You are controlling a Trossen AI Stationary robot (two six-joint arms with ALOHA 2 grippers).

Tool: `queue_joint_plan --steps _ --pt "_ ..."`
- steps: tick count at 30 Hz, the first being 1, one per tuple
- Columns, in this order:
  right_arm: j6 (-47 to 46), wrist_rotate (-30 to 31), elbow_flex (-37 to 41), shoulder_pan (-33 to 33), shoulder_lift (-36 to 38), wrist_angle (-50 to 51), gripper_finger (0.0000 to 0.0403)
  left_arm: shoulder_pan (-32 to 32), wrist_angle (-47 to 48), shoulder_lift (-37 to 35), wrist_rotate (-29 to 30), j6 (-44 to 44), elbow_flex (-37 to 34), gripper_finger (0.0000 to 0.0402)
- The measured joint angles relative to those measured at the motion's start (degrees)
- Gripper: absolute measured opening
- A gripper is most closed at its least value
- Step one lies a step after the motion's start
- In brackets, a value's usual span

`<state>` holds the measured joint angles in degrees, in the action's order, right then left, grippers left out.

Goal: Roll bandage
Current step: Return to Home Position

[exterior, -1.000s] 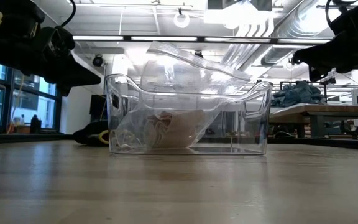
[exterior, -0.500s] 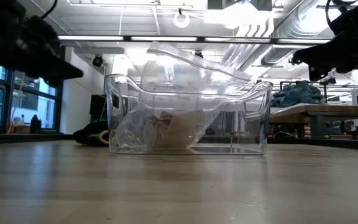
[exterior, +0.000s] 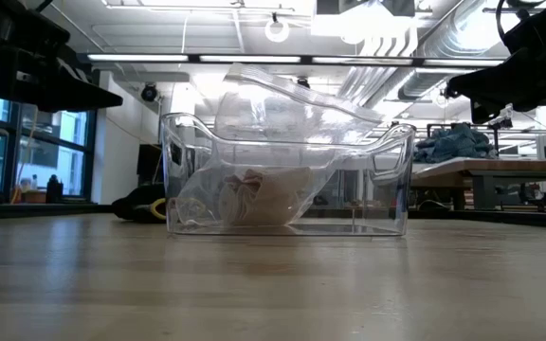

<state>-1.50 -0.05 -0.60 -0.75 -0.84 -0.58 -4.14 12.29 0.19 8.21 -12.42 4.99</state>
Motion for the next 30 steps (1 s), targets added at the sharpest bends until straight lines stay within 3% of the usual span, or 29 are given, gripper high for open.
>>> queue_joint_plan --steps 30 --pt "0.0 0.0 0.0 0.0 0.0 0.0 0.0 0.9 -0.1 0.0 -0.1 1.8 0.0 0.0001"
